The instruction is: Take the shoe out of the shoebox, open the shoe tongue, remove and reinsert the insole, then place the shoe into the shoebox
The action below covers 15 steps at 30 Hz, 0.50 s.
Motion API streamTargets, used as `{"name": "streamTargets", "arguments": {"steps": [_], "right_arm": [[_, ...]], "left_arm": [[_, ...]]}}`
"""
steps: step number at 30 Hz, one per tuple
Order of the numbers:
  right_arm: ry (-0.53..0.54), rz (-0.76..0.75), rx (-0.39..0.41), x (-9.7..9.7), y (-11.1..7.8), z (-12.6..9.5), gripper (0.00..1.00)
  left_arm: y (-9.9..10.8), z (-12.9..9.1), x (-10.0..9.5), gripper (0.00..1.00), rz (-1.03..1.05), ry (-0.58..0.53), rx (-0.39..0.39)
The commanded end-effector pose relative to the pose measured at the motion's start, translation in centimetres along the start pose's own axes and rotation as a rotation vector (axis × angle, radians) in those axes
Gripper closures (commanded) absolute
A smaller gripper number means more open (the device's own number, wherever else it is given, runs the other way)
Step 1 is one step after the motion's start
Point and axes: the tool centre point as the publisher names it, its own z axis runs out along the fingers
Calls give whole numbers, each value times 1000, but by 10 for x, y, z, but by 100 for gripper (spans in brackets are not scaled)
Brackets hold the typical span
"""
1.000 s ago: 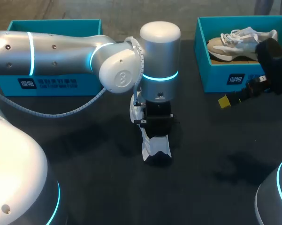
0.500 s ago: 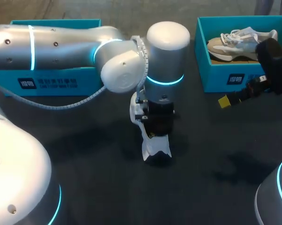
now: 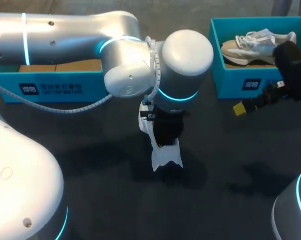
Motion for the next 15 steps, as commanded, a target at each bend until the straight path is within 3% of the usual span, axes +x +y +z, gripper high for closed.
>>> {"name": "streamTargets", "arguments": {"steps": [1, 3, 4, 5, 6, 7, 15], "right_arm": [[-2, 3, 5, 0, 2, 2, 0], [-2, 3, 5, 0, 2, 2, 0], [-2, 3, 5, 0, 2, 2, 0], [-2, 3, 5, 0, 2, 2, 0], [-2, 3, 5, 0, 2, 2, 0], [-2, 3, 5, 0, 2, 2, 0], [-2, 3, 5, 0, 2, 2, 0]], "left_arm": [[6, 0, 2, 100, -24, -1, -1], [7, 0, 2, 100, -37, -4, 11], [7, 0, 2, 95, -44, -3, 13], [7, 0, 2, 75, -49, 0, 21], [7, 1, 2, 31, -50, -1, 21], [7, 2, 2, 0, -52, 1, 23], [4, 1, -1, 0, -47, -5, 42]]}}
